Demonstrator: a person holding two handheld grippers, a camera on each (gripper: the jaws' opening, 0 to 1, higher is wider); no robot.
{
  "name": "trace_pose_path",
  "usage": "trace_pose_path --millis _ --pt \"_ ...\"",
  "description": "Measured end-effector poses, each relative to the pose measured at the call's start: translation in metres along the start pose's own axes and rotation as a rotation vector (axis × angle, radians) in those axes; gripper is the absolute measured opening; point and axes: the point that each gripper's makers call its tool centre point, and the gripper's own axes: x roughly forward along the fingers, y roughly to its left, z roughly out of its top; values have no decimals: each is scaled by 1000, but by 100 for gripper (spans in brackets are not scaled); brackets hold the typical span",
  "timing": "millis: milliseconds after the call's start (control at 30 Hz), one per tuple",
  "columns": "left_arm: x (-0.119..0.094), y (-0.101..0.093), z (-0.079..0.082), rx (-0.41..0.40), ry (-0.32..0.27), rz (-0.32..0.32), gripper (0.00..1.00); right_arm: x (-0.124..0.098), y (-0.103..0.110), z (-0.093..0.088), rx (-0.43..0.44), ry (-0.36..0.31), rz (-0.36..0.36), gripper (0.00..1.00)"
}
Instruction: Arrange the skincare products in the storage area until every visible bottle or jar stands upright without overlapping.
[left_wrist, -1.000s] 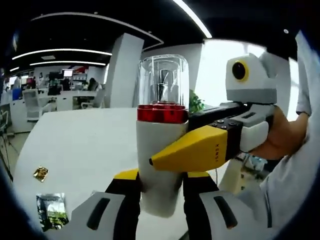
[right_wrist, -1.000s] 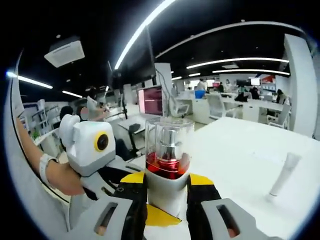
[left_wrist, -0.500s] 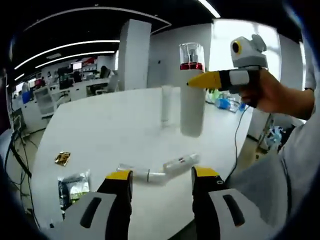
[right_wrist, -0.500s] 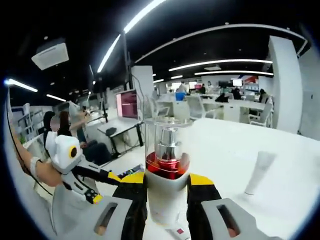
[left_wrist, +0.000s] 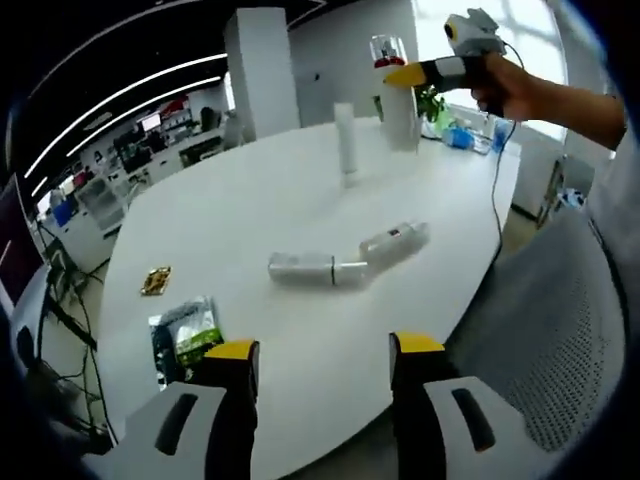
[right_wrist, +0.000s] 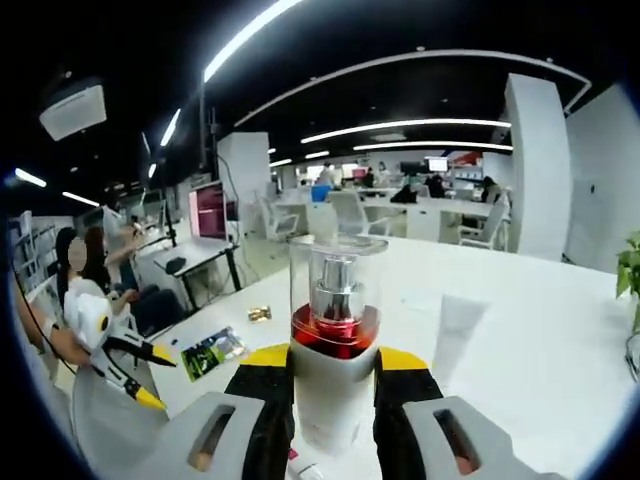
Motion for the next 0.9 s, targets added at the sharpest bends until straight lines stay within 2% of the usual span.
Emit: trace_pose_path --millis 33,167,233,267,400,500,900 --pt "0 0 -1 11 8 5 51 -1 -4 0 2 -1 -8 22" --pt "-2 -5 7 55 -34 11 51 -4 -20 1 8 -5 -40 22" --pt "-3 4 12 91 -63 68 53 -6 -26 0 11 -4 -55 22" --pt "-2 6 12 83 -69 78 51 -7 -28 0 13 -3 -60 22" --pt "-2 4 10 91 -58 67 46 -9 -35 -5 27 1 -78 22" --pt "0 2 1 122 -15 62 44 -11 -39 -8 33 0 -87 22" --pt "3 -4 -5 130 18 36 42 -18 -70 -21 55 0 -146 22"
